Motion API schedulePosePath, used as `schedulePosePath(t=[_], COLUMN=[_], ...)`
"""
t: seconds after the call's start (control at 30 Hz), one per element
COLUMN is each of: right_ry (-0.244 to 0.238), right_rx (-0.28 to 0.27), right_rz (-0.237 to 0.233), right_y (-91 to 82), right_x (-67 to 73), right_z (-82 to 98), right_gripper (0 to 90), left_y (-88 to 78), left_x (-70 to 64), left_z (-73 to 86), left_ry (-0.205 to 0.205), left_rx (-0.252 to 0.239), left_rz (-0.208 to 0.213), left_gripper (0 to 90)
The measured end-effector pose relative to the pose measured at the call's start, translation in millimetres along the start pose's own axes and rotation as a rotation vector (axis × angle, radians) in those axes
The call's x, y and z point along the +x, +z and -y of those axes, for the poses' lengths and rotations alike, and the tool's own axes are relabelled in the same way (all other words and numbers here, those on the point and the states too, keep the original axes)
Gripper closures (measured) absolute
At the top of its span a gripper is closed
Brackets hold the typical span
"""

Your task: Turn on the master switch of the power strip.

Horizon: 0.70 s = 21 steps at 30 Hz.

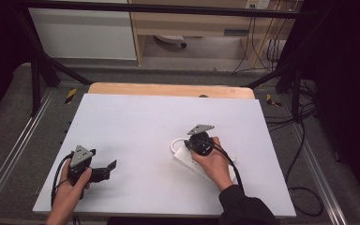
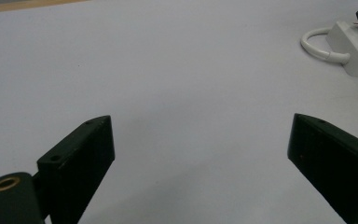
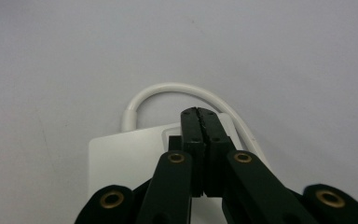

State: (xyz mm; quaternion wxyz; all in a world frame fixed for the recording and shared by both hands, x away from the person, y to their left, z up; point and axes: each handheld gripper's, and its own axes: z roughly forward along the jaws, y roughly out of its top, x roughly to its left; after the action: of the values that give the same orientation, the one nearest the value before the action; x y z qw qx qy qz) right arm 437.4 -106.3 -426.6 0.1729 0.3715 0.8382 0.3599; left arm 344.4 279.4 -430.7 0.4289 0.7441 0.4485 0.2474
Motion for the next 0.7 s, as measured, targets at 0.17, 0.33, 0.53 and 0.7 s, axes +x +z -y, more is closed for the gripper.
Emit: schedulePosePath(t=[0.17,0.33,0.53,0.7], right_ry=[0.009,0.005,0.000,0.000], right_rx=[-0.002,-0.010,-0.024,-0.046], right_rz=[-0.008,-0.007,-0.003,-0.002], right_y=[0.0,-1.1,-5.8,-10.7], right_x=[-1.1,1.3,3.4,1.8], right_z=[0.3,0.3,-1.9,-3.6], right_gripper=[89.9,89.6,90.0,90.0], left_y=[-0.3,-2.0,-2.2,-3.1], left_x=[1.4,1.5,1.1,1.9], left_z=[0.9,0.5,0.1,0.3], left_ry=[-0.004,-0.006,-0.005,-0.011], left_rx=[0.002,-0.005,-0.006,-0.010], left_rz=[-0.003,-0.004,0.001,-0.002], left_gripper=[7.2,7.2,7.2,7.3])
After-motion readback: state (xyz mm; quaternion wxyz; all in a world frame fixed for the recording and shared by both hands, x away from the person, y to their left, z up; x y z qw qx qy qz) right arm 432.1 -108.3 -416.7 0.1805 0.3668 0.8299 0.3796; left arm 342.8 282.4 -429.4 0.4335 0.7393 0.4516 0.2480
